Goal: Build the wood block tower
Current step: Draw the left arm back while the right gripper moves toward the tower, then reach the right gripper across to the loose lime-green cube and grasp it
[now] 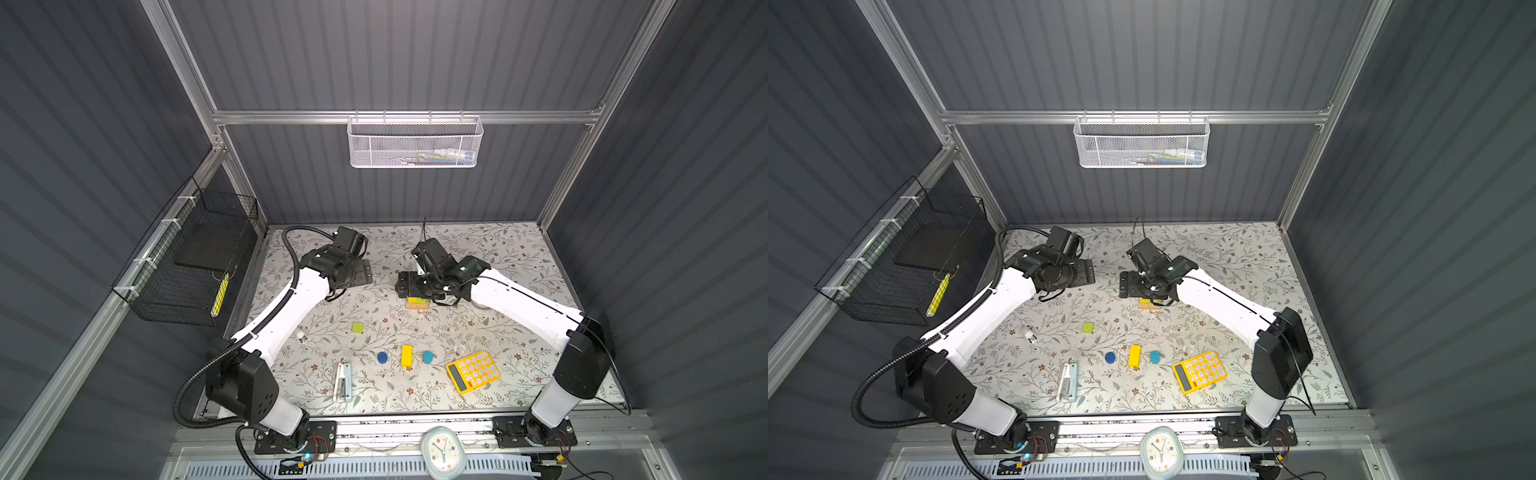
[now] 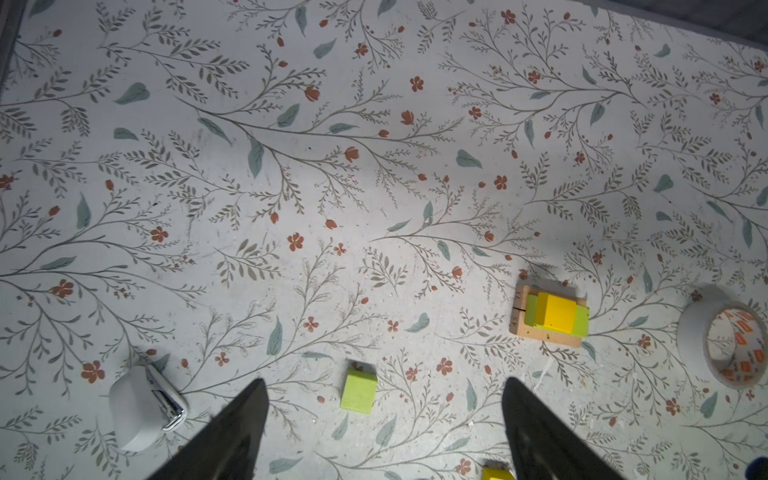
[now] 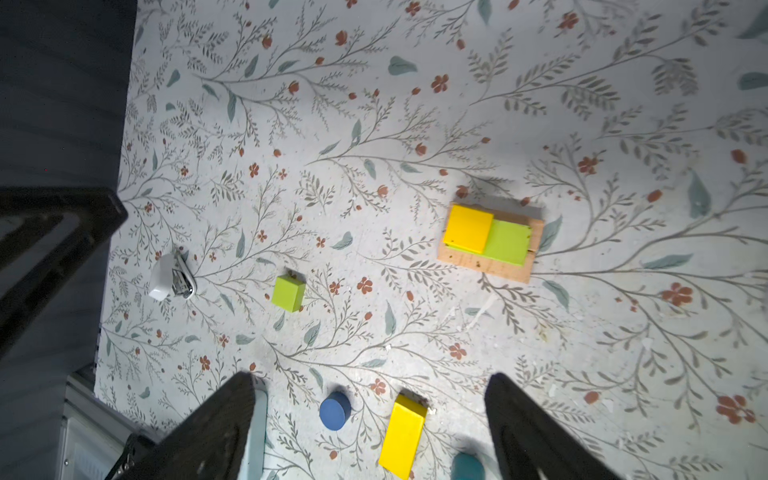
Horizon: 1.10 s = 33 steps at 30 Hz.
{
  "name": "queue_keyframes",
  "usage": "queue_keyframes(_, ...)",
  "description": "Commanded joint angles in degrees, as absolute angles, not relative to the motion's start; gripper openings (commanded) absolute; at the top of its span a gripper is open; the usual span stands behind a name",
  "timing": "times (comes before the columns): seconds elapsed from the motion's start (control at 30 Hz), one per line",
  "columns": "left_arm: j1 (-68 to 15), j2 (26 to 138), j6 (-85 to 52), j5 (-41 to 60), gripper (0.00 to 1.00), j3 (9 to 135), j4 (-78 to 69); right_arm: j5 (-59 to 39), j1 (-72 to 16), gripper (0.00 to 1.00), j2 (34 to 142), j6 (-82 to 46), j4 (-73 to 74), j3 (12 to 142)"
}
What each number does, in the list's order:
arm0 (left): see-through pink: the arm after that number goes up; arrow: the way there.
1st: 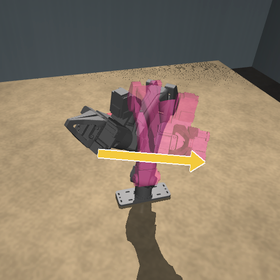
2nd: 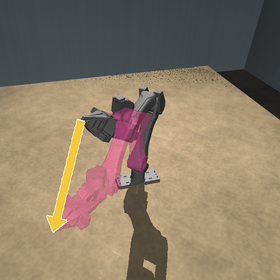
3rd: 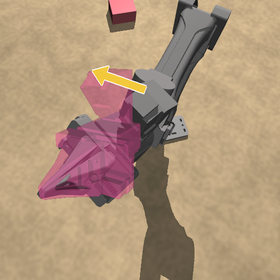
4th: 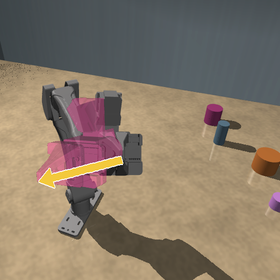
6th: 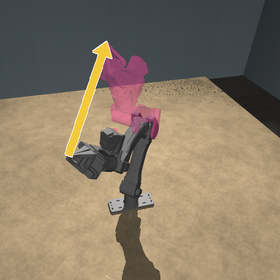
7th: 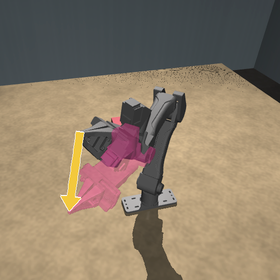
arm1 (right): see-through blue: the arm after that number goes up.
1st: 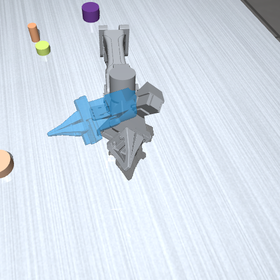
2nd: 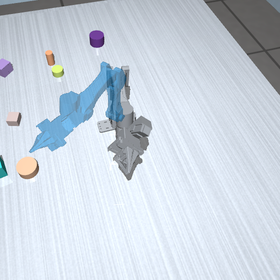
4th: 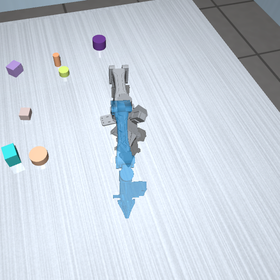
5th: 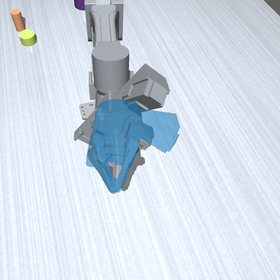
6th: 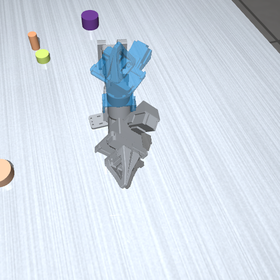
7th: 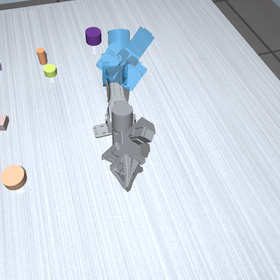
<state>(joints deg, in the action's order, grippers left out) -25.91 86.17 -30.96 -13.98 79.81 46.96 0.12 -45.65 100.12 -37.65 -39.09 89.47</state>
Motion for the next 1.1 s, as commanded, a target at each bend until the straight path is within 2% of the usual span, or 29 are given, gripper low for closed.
queue_keyframes(0.0, -23.66, 83.42, -29.62, -14.39, 0.89, 76.58, 47.04, -0.17, -48.21, 0.88, 105.66, -35.75, -45.43, 95.73)
queue_keyframes(0.37, -16.60, 76.55, -28.00, -14.92, 0.90, 70.71, 48.40, -5.99, -52.80, 0.87, 117.33, -31.10, -49.38, 106.51)
queue_keyframes(0.8, -12.09, 71.77, -26.91, -15.17, 0.92, 69.26, 51.28, -11.59, -55.09, 0.92, 132.14, -13.47, -58.89, 122.79)
queue_keyframes(1.07, -11.10, 70.75, -26.15, -16.55, 0.93, 71.34, 53.82, -13.01, -56.62, 0.95, 137.83, -5.68, -59.59, 129.50)
